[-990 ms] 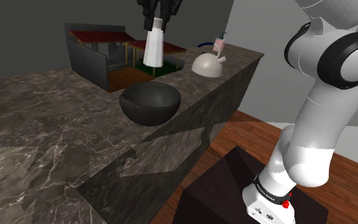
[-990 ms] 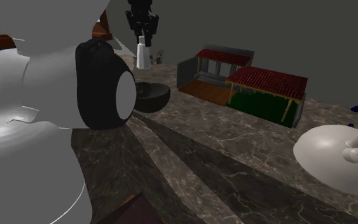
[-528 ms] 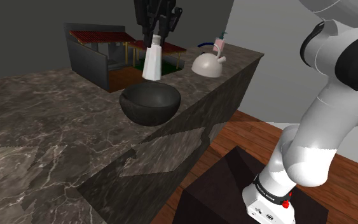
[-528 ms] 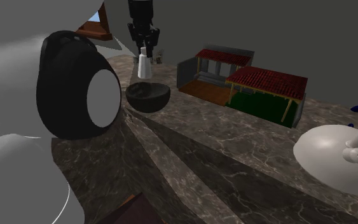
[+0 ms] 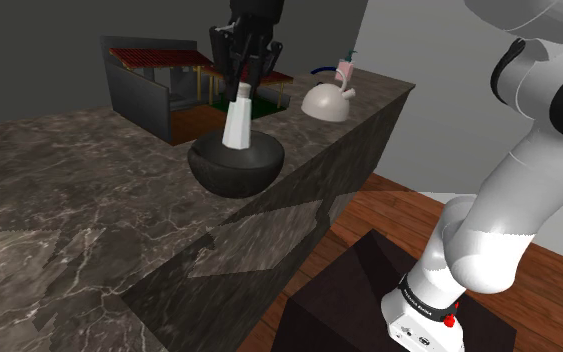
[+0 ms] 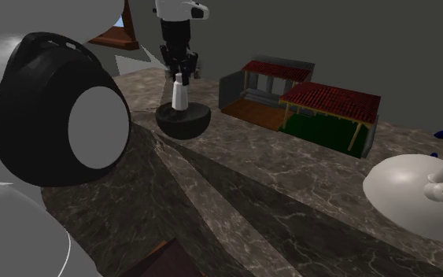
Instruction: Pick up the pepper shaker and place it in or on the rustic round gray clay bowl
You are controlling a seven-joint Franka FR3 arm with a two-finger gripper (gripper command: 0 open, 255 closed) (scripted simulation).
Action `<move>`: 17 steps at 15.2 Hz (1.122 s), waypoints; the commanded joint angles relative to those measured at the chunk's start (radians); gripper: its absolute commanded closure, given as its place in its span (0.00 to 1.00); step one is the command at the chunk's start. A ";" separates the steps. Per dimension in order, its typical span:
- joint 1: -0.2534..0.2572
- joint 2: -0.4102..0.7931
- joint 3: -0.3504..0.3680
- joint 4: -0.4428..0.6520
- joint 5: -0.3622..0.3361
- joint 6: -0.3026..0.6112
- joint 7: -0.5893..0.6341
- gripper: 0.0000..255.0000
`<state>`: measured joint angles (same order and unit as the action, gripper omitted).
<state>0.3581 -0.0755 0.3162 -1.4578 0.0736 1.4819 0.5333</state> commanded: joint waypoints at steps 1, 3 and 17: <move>-0.001 -0.009 -0.002 -0.030 0.003 0.021 -0.005 1.00; -0.001 -0.009 -0.002 -0.030 0.003 0.021 -0.005 1.00; 0.001 0.043 0.003 0.139 -0.013 -0.097 0.009 0.00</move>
<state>0.3600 -0.0418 0.3198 -1.3575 0.0631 1.4160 0.5417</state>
